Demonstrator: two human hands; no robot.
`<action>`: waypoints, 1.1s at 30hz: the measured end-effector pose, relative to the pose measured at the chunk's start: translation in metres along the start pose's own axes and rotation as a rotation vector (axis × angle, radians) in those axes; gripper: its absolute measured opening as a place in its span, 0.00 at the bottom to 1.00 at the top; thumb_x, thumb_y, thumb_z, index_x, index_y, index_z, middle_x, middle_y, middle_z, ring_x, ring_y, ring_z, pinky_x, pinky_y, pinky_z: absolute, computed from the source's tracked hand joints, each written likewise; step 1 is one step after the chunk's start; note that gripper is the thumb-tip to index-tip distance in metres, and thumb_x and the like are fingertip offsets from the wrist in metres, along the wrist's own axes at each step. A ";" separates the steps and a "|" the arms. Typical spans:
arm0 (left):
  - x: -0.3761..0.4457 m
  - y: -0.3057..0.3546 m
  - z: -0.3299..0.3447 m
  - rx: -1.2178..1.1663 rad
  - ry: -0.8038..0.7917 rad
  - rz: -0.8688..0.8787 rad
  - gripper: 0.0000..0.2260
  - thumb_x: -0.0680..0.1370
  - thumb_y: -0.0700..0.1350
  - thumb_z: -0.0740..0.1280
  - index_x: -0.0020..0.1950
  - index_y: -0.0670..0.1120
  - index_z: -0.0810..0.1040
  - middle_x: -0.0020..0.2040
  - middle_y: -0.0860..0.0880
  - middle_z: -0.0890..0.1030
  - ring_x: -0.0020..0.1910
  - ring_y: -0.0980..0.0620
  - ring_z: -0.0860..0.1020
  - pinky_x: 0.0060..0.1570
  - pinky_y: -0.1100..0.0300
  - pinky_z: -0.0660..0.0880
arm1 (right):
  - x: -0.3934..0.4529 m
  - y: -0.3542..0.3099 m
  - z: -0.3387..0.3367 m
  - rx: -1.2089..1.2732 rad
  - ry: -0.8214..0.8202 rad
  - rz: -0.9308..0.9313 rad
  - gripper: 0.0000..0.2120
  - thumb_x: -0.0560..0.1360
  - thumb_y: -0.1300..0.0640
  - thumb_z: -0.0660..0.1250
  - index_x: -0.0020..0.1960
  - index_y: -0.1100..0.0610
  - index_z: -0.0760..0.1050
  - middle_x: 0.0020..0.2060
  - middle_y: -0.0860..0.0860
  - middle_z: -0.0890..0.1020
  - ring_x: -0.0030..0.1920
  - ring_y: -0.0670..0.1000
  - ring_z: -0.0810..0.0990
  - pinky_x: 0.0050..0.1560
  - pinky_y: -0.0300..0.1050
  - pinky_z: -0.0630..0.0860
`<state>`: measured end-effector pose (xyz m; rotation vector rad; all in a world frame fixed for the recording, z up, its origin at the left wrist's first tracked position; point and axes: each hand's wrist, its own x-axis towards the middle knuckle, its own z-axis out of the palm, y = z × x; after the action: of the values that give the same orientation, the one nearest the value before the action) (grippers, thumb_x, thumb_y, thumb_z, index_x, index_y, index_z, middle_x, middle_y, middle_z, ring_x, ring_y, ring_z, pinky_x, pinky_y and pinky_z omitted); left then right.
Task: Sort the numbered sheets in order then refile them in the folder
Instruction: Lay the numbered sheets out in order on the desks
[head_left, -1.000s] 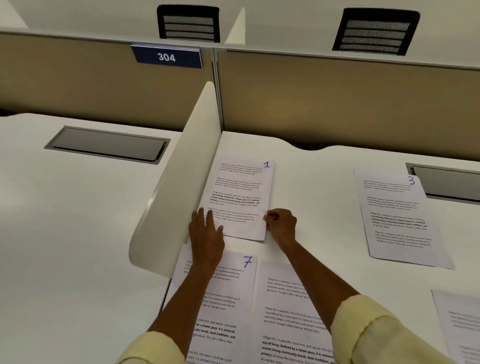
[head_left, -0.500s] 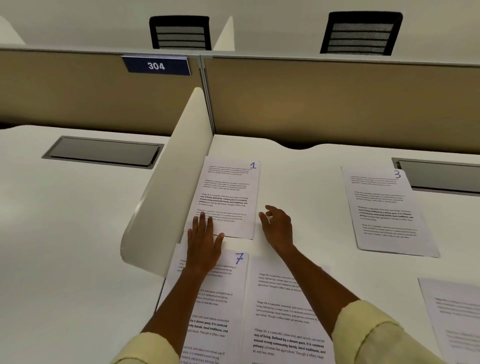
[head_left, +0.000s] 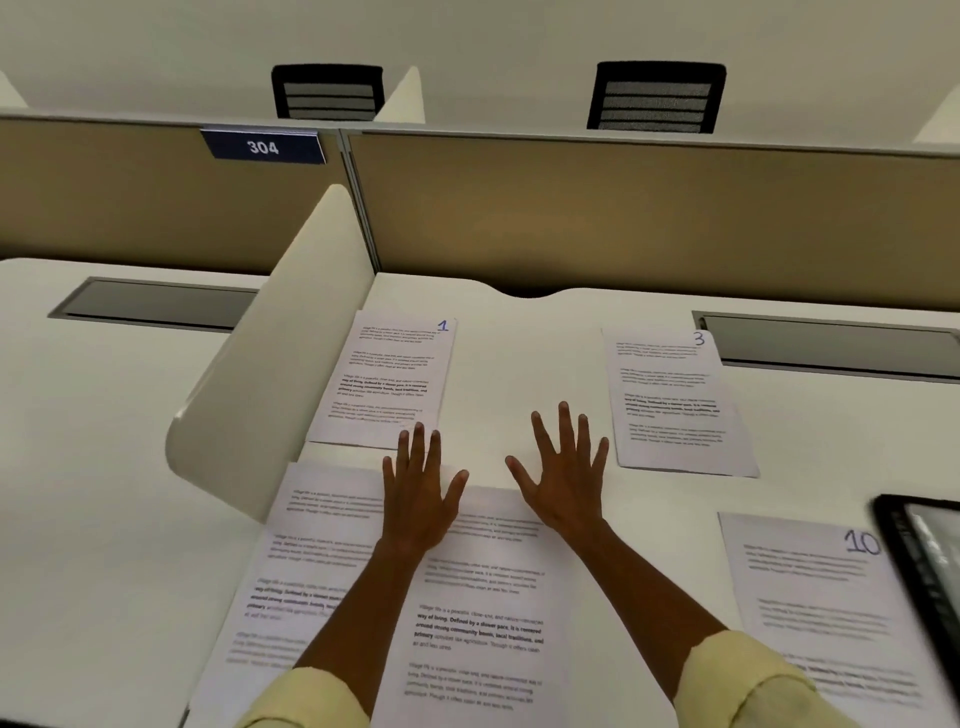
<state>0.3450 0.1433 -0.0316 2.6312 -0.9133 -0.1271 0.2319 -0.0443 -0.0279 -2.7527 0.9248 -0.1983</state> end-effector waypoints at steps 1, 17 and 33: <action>-0.007 0.010 0.004 0.006 0.001 -0.003 0.37 0.78 0.69 0.39 0.80 0.49 0.46 0.80 0.47 0.42 0.79 0.47 0.40 0.74 0.42 0.42 | -0.005 0.008 -0.003 -0.012 0.005 -0.005 0.40 0.75 0.26 0.40 0.81 0.45 0.50 0.81 0.53 0.44 0.80 0.60 0.45 0.75 0.69 0.46; -0.088 0.124 0.041 0.061 0.000 0.029 0.36 0.77 0.70 0.40 0.80 0.53 0.45 0.80 0.49 0.41 0.79 0.47 0.40 0.74 0.41 0.38 | -0.085 0.110 -0.031 -0.046 0.085 0.040 0.41 0.75 0.25 0.43 0.81 0.45 0.47 0.81 0.54 0.44 0.80 0.60 0.43 0.74 0.72 0.46; -0.223 0.204 0.060 0.071 0.028 0.066 0.37 0.76 0.71 0.37 0.80 0.52 0.43 0.80 0.47 0.39 0.79 0.46 0.37 0.75 0.40 0.40 | -0.243 0.182 -0.072 -0.059 -0.035 0.089 0.41 0.73 0.23 0.38 0.79 0.41 0.33 0.78 0.50 0.30 0.78 0.57 0.31 0.73 0.68 0.31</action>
<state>0.0384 0.1142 -0.0218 2.6572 -1.0117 -0.0422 -0.0803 -0.0496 -0.0188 -2.7517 1.0572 -0.1083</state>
